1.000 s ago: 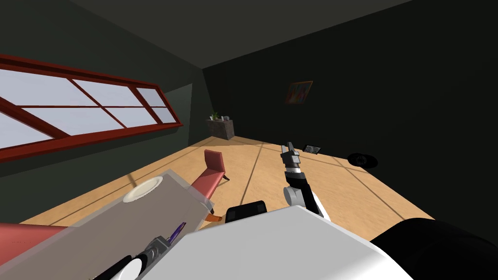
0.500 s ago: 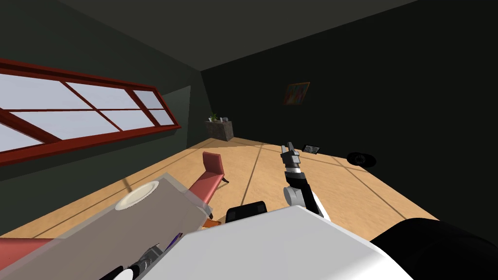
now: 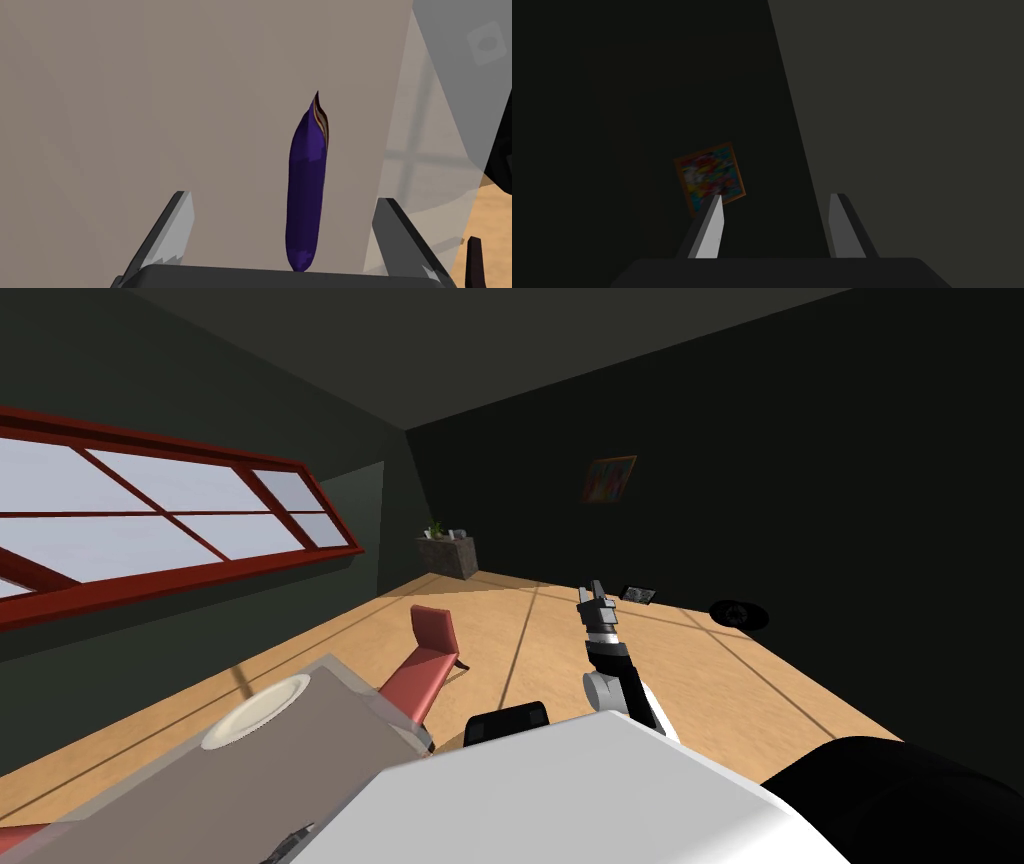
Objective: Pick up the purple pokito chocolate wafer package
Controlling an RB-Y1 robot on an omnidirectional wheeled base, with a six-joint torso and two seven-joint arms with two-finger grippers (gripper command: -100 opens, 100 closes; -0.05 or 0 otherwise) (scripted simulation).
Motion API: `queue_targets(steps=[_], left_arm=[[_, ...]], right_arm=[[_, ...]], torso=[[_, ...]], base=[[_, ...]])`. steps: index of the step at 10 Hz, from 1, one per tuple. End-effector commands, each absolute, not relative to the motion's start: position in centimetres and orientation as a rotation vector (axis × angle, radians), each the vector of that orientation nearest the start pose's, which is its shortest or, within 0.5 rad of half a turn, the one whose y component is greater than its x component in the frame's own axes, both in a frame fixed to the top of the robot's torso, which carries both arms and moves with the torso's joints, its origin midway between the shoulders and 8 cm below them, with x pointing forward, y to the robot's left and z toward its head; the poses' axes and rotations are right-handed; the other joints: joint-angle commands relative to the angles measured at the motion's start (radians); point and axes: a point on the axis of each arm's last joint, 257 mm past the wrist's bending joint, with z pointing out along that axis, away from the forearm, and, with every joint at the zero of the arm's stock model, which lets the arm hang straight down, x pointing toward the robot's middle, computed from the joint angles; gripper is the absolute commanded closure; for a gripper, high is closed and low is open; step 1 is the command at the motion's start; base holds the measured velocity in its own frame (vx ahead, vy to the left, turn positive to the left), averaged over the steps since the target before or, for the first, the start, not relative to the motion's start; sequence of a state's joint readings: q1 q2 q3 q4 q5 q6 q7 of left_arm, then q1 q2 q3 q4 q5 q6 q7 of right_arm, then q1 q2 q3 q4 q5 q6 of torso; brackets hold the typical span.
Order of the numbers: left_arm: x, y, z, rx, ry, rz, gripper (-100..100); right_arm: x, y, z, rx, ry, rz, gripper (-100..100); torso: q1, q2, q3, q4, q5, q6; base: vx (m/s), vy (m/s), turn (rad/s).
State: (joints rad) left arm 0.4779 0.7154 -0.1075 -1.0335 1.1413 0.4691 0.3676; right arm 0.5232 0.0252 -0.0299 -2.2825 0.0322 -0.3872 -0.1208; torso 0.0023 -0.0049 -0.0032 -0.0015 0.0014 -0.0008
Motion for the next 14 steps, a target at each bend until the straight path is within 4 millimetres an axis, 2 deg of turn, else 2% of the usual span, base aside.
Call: queue_targets(steps=[1,4,8,9,10,11,14], left_arm=[[5.6,53.4,-57.0,-2.901,0.749,-0.214,-100],[2.6,53.0,-57.0,-2.954,0.74,-0.129,-100],[-2.7,52.4,-56.8,-3.039,0.719,0.026,-100],[-1.4,52.7,-56.8,-3.022,0.724,-0.004,-100],[-1.6,52.7,-56.8,-3.027,0.722,0.003,0],[-0.1,53.1,-57.0,-3.016,0.713,-0.008,-100],[2.5,53.4,-57.5,-3.01,0.685,-0.022,-100]], right_arm=[[35.7,-29.6,-0.4,0.811,0.656,1.319,0],[35.7,-29.6,-0.4,0.811,0.656,1.319,0],[35.7,-29.6,-0.4,0.811,0.656,1.319,0],[35.7,-29.6,-0.4,0.811,0.656,1.319,0],[35.7,-29.6,-0.4,0.811,0.656,1.319,0],[35.7,-29.6,-0.4,0.811,0.656,1.319,0],[35.7,-29.6,-0.4,0.811,0.656,1.32,0]], torso=[[0.0,0.0,0.0,0.0,0.0,0.0],[0.0,0.0,0.0,0.0,0.0,0.0],[0.0,-0.002,-0.001,0.0,0.0,0.0],[0.0,-0.001,-0.001,0.0,0.0,0.0],[-0.001,0.001,0.001,0.0,0.0,0.0],[-0.001,0.004,0.002,0.001,0.0,0.0],[0.0,0.012,0.007,0.003,0.0,0.0]], base=[[0.071,0.007,-0.029],[0.086,0.017,-0.047],[0.102,0.021,-0.053],[0.043,0.011,-0.013],[0.008,0.002,0.002],[-0.054,0.003,-0.084],[-0.112,0.015,-0.079]])
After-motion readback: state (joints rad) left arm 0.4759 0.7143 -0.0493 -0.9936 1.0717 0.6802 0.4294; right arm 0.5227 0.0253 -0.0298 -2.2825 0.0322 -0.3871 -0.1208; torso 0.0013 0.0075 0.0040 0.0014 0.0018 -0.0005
